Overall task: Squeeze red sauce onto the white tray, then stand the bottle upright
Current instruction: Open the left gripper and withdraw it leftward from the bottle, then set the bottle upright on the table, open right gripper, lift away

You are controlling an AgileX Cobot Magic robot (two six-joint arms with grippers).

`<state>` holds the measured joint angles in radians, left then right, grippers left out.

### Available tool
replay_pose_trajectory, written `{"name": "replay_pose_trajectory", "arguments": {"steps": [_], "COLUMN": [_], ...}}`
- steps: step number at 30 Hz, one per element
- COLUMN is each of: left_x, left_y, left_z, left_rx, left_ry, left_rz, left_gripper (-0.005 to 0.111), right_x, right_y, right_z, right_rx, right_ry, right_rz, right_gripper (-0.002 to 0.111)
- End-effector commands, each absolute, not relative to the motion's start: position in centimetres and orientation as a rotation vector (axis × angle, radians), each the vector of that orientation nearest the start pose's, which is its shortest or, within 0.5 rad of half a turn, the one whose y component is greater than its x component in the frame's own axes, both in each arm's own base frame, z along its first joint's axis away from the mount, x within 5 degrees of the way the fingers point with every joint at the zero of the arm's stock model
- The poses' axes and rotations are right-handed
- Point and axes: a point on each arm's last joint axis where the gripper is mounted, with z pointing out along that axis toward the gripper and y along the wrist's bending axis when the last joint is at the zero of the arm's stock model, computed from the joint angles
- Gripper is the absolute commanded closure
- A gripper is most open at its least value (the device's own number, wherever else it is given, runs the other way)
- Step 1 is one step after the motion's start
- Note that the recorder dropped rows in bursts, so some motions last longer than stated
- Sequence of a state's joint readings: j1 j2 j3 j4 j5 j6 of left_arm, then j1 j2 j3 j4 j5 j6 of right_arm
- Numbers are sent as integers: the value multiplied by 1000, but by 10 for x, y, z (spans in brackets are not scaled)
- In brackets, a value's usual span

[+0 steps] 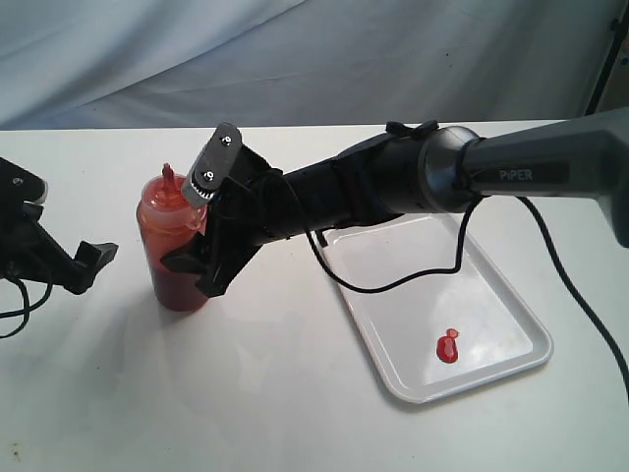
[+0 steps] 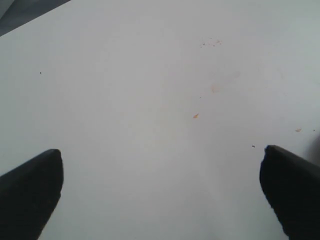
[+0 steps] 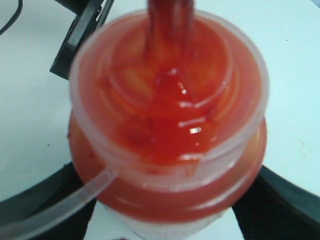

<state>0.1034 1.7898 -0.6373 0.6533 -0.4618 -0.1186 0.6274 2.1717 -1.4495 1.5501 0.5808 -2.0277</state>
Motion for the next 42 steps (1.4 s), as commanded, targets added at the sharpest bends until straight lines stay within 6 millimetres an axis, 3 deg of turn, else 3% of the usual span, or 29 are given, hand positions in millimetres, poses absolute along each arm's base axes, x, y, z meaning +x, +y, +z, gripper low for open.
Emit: {"name": "replay_pose_trajectory", "arguments": {"steps": [1, 4, 8, 13, 18, 23, 29, 37, 40, 42], "left_x": [308, 308, 308, 308, 308, 309, 309, 309, 309, 306], "left_y": [8, 8, 8, 8, 8, 7, 6, 6, 7, 6], "left_z": [129, 128, 128, 129, 129, 130, 130, 130, 130, 130], "left_rx": [533, 529, 529, 530, 528, 504, 507, 507, 506, 506], "left_ry": [2146, 2148, 2148, 2146, 2147, 2138, 2130, 2130, 2132, 2134], "left_rz": [0, -1, -1, -1, -2, -22, -24, -24, -24, -25], "left_gripper": [2, 2, 2, 2, 2, 2, 2, 2, 2, 2], "right_x": [346, 347, 349, 349, 349, 349, 350, 349, 348, 348], "right_y": [317, 317, 316, 316, 316, 316, 311, 282, 272, 262], "right_z": [171, 171, 169, 170, 170, 170, 170, 196, 204, 207], "right_rx": [-1394, -1388, -1381, -1358, -1358, -1309, -1357, -1446, -1470, -1466], "right_ry": [1636, 1644, 1656, 1674, 1673, 1722, 1739, 1942, 2002, 2065], "right_rz": [756, 740, 718, 742, 745, 776, 728, 363, 248, 149], "right_gripper": [105, 100, 85, 47, 41, 13, 14, 15, 24, 38]}}
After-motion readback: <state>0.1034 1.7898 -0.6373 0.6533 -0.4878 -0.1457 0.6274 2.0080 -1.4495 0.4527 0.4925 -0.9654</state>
